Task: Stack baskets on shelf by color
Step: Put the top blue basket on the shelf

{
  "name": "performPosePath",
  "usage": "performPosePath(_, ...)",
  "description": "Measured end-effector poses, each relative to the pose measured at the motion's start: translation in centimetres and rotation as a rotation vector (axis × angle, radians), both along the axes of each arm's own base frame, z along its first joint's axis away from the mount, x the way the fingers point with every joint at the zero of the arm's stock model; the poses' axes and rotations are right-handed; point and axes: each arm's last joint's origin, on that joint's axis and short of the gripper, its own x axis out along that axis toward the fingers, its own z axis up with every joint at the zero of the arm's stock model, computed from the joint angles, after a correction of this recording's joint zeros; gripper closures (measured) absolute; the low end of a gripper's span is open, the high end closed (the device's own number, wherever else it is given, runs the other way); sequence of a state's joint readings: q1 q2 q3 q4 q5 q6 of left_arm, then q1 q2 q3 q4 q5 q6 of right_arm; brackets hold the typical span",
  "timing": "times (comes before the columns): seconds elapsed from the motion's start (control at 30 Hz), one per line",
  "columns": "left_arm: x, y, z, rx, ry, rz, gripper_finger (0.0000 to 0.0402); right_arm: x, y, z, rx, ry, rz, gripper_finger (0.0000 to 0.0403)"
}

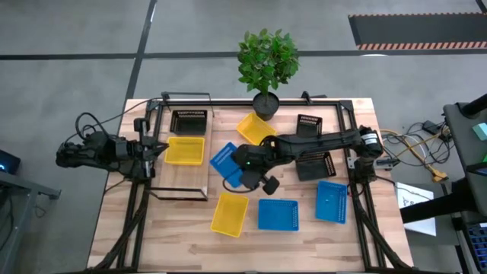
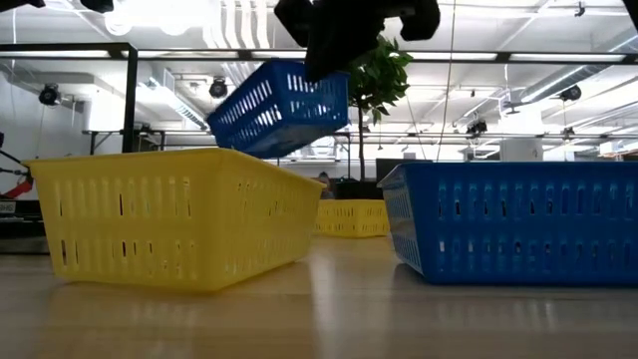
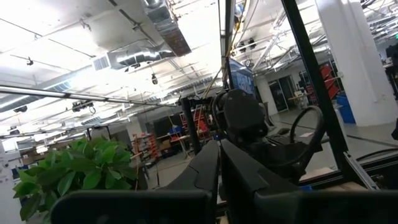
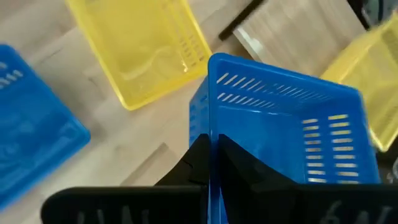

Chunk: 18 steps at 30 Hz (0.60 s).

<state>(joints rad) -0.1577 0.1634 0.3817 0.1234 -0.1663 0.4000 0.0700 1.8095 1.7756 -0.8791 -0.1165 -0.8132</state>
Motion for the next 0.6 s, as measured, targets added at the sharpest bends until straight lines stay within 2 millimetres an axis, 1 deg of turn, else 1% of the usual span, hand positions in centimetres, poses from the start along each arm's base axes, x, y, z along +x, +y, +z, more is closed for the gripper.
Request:
performPosePath(0.17, 0.0, 0.0, 0.0, 0.0, -0.001, 0.0, 0.04, 0.1, -0.5, 0.0, -0.064, -0.02, 0.087, 0.0394)
performPosePath(0.27, 0.0, 0.0, 0.0, 0.0, -0.001, 0.001, 0.04, 0.4, -0.9, 0.2, -0.089, -0.066, 0.157, 0.0394)
performPosePath(0.47, 0.0, 0.0, 0.1, -0.001, -0.009, 0.0, 0.04, 0.9, -1.8, 0.6, -0.037, -0.187, 0.366, 0.0394)
performPosePath(0.6, -0.1, 0.0, 0.2, -0.003, -0.021, 0.0, 0.04, 1.5, -3.0, 0.1, -0.014, -0.238, 0.446, 0.0394)
